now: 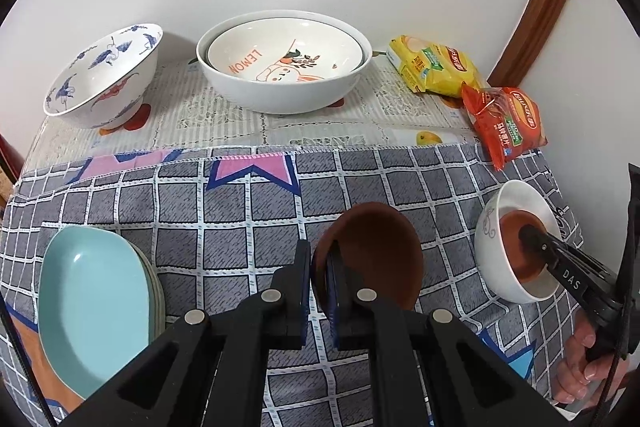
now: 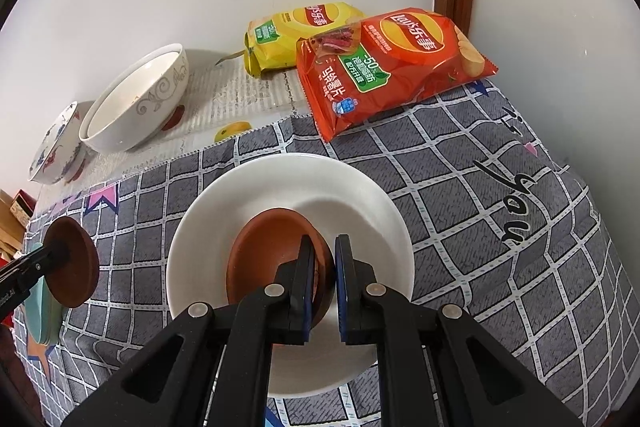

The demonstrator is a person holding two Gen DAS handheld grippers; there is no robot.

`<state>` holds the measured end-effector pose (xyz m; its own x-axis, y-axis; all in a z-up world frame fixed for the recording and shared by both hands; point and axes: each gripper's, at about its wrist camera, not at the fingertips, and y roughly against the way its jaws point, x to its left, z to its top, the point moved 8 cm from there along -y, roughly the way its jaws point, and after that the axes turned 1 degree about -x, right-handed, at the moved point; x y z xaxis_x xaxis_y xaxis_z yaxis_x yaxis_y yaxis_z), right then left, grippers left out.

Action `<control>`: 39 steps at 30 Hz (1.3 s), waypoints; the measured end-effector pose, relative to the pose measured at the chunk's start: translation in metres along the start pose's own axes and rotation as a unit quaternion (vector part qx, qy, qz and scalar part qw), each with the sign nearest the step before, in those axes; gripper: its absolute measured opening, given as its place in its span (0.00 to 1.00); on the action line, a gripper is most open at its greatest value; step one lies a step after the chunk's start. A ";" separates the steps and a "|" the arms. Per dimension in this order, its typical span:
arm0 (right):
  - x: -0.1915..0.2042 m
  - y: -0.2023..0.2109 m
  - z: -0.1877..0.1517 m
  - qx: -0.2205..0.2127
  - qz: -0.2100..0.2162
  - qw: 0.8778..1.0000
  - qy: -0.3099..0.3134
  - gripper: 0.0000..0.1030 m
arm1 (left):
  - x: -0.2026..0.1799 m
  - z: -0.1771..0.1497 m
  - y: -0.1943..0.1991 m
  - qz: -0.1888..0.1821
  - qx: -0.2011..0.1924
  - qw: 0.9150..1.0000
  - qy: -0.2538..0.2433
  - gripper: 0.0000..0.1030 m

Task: Organize plates and bowls
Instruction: 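Lower the brown dish into the white bowl and open the right gripper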

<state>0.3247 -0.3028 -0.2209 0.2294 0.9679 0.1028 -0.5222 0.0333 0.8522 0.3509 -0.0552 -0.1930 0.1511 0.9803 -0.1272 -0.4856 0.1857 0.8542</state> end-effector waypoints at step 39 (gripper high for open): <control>0.011 -0.018 -0.001 0.023 -0.110 0.986 0.122 0.16 | 0.004 -0.004 0.001 -0.012 0.009 1.000 0.012 0.08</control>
<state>0.3356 -0.2920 -0.2359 0.1256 0.9698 -0.2092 -0.4418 0.2435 0.8634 0.3481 -0.0504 -0.1946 0.1409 0.9770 -0.1599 -0.4667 0.2080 0.8596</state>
